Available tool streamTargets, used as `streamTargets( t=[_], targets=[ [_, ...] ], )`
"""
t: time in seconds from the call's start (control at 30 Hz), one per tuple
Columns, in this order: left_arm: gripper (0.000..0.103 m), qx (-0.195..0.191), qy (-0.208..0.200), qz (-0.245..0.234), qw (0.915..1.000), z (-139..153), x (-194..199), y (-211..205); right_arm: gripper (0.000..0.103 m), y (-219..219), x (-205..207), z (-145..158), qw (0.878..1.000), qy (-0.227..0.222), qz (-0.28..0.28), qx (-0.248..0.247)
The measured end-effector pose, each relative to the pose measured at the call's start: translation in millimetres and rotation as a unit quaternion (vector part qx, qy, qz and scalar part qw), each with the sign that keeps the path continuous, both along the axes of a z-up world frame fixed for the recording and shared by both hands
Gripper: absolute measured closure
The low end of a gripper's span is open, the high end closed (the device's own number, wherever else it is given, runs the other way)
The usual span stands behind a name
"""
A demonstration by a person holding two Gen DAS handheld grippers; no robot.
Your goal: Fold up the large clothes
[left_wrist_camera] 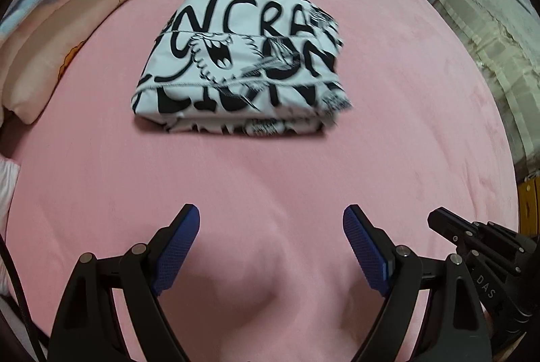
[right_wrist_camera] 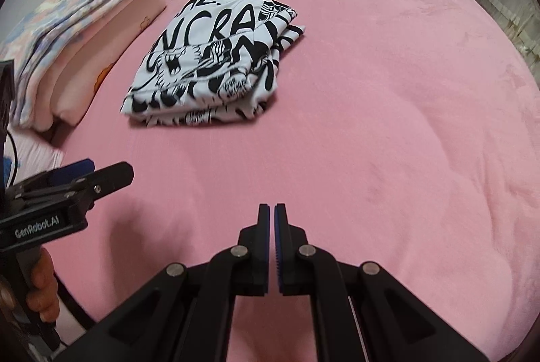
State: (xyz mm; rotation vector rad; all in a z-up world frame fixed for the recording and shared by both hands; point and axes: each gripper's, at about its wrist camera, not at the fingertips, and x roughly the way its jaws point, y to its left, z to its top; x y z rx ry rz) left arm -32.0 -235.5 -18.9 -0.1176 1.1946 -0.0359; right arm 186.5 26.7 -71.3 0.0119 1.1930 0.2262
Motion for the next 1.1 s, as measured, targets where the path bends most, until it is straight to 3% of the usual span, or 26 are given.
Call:
streamTargets(
  t=[0.23, 0.47, 0.63, 1.1],
  targets=[
    [0.017, 0.004, -0.004, -0.005, 1.0000, 45.3, -44.1, -47.9, 0.100, -41.5, -47.0, 55.3, 1.000, -0.002, 0.018, -0.012],
    [0.017, 0.005, -0.027, -0.025, 0.9993, 99.5, -78.2, -101.4, 0.099, -75.3, -89.4, 111.4, 0.998, -0.041, 0.018, -0.035],
    [0.017, 0.010, -0.039, -0.036, 0.9985, 125.5, -102.0, -130.8, 0.083, -93.6, -108.4, 128.4, 0.999, -0.039, -0.013, -0.011],
    [0.017, 0.034, -0.076, -0.022, 0.9963, 166.6, -139.2, -166.0, 0.070, -112.6, -133.1, 167.2, 0.996, -0.062, -0.058, 0.015]
  ],
)
